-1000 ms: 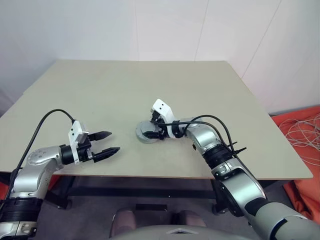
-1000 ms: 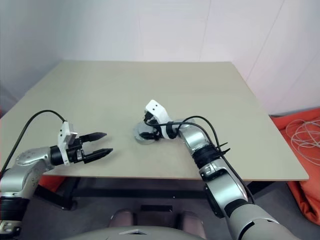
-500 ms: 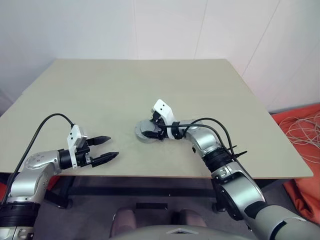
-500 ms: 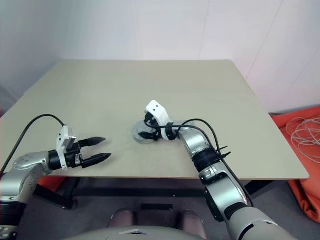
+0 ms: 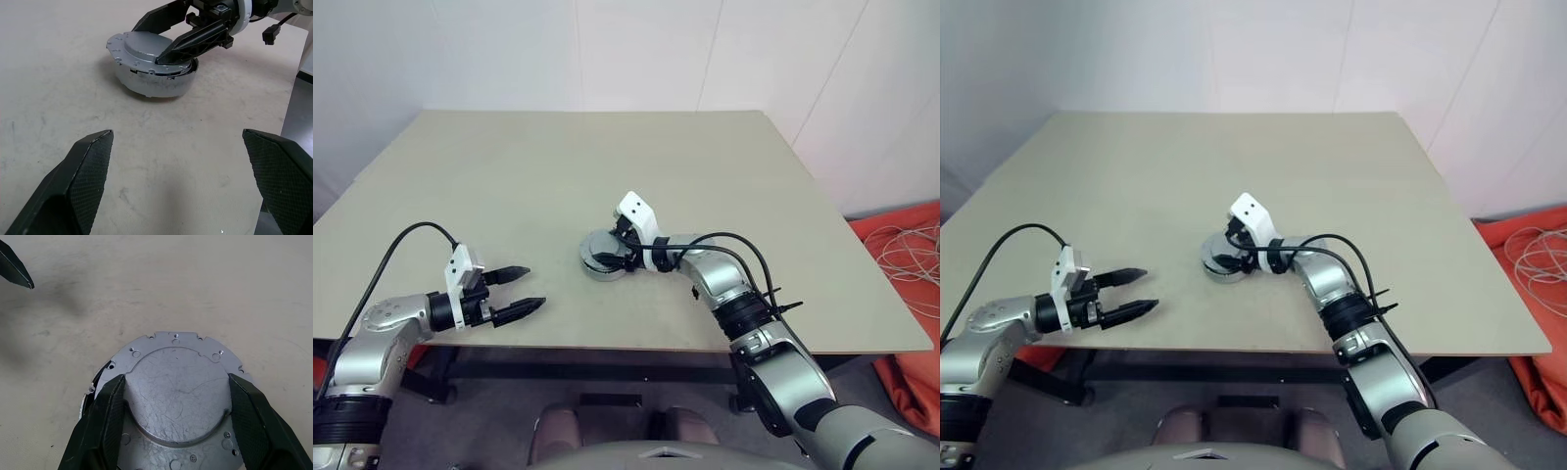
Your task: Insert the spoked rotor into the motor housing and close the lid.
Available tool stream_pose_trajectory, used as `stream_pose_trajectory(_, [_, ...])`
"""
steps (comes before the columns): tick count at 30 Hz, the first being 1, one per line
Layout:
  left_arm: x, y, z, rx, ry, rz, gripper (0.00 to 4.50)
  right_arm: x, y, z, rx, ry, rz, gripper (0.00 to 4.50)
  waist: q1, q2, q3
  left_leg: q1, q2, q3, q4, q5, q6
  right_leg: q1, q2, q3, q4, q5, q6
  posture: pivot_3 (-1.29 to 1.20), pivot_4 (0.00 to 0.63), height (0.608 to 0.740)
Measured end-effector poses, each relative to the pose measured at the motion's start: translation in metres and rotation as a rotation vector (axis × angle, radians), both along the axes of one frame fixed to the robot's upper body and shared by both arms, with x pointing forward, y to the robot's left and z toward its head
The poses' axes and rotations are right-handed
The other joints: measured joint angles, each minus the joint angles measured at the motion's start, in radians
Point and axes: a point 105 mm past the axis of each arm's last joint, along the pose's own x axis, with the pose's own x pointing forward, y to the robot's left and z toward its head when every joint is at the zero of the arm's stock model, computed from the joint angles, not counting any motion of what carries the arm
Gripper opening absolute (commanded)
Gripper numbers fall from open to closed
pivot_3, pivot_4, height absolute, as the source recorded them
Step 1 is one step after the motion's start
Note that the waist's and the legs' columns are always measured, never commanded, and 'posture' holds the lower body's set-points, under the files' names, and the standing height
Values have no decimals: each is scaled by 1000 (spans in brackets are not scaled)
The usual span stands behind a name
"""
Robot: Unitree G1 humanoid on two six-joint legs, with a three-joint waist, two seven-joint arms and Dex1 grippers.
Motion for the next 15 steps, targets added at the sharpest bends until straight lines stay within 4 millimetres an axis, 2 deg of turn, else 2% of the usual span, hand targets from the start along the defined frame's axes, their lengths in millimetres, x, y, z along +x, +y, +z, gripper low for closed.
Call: stream_pose_trajectory(15, [1, -2, 1, -8, -4, -1, 4500, -7, -9, 2, 17, 26, 17, 3109, 4, 0, 0, -1, 0, 0, 0, 0, 1, 0, 0, 0, 0, 0, 0, 0, 0, 740])
